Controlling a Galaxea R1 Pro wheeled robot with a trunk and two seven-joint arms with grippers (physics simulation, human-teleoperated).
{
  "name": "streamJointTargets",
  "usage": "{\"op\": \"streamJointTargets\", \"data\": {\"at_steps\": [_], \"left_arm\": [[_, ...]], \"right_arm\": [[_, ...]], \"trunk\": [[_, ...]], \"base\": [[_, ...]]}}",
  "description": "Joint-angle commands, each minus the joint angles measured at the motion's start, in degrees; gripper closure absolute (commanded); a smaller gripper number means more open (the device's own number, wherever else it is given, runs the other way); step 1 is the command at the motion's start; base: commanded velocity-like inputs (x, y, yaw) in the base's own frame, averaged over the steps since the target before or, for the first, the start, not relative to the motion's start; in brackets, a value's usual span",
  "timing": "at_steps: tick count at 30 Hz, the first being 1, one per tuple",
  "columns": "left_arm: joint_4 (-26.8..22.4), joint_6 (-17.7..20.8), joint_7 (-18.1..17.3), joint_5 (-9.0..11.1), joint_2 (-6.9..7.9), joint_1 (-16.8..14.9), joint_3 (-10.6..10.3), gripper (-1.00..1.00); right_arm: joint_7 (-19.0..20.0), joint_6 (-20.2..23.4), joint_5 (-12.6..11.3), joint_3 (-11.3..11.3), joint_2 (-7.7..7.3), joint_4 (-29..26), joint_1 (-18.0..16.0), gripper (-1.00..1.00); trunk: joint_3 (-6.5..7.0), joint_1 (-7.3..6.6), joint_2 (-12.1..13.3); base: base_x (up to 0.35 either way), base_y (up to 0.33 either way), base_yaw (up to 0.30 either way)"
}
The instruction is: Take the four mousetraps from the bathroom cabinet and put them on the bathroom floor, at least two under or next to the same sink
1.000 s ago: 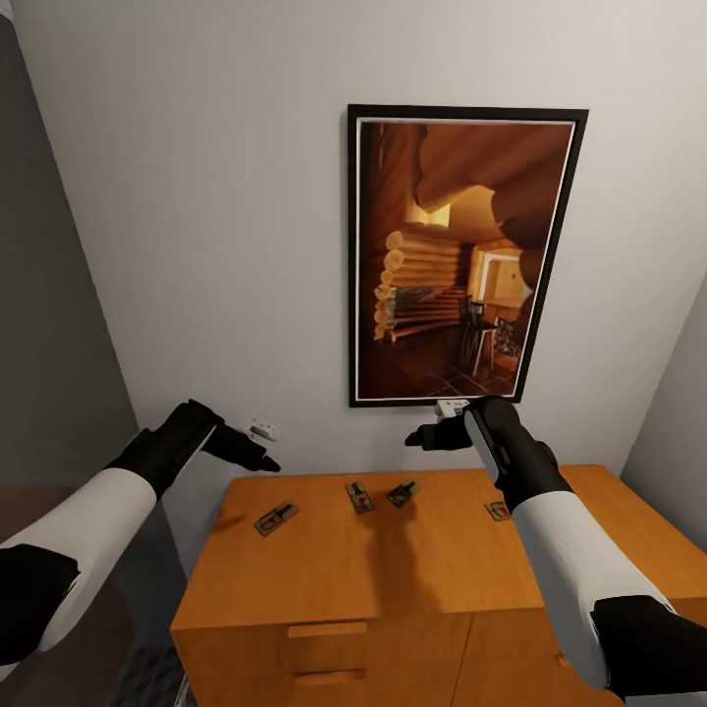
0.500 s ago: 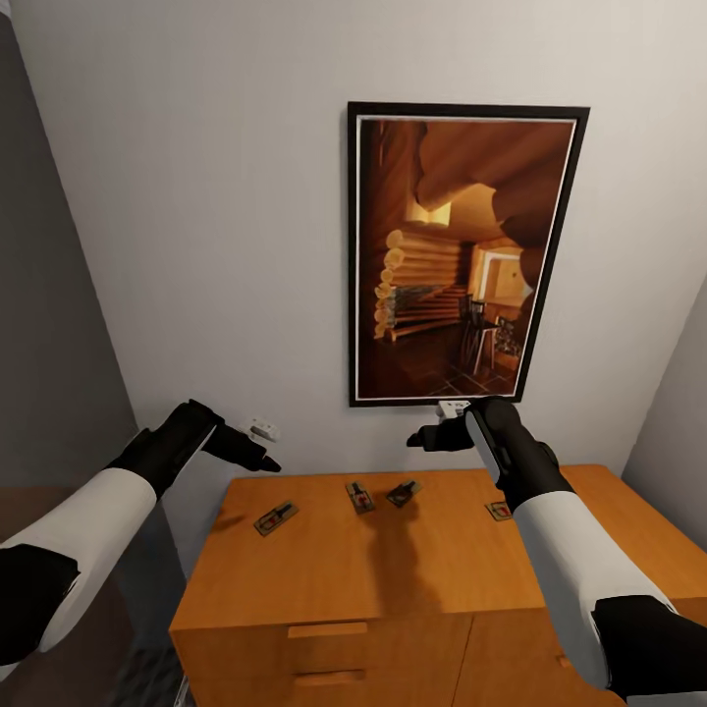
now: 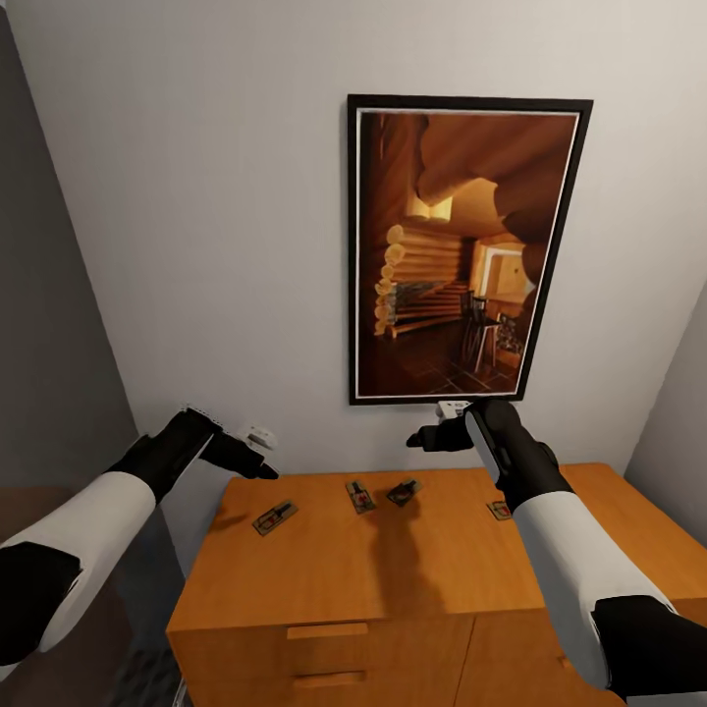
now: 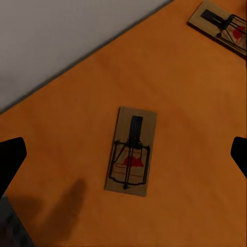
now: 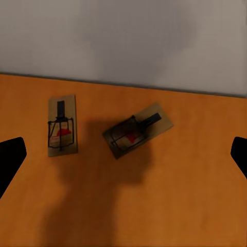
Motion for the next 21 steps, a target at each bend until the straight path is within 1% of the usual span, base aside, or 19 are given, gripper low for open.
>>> {"op": "streamJointTargets", "data": {"at_steps": [1, 7, 21], "left_arm": [[0.51, -0.56, -0.48, -0.58, 0.04, -0.05, -0.09, -1.00], [2.91, -2.48, -0.37, -0.61, -0.02, -0.06, -0.11, -1.00], [3.50, -3.00, -0.30, -0.60, -0.12, -0.06, -0.06, -1.00]], "right_arm": [[0.06, 0.23, 0.05, 0.05, 0.01, -0.04, -0.06, -1.00], [0.06, 0.23, 0.05, -0.03, 0.02, -0.04, -0.06, -1.00], [-0.10, 0.23, 0.14, -0.32, -0.10, 0.04, -0.06, -1.00]], "trunk": [[-0.31, 0.25, -0.54], [-1.39, 1.57, -2.95], [-3.90, 4.65, -8.56]], "base": [[0.000, 0.000, 0.000], [0.000, 0.000, 0.000], [0.000, 0.000, 0.000]]}}
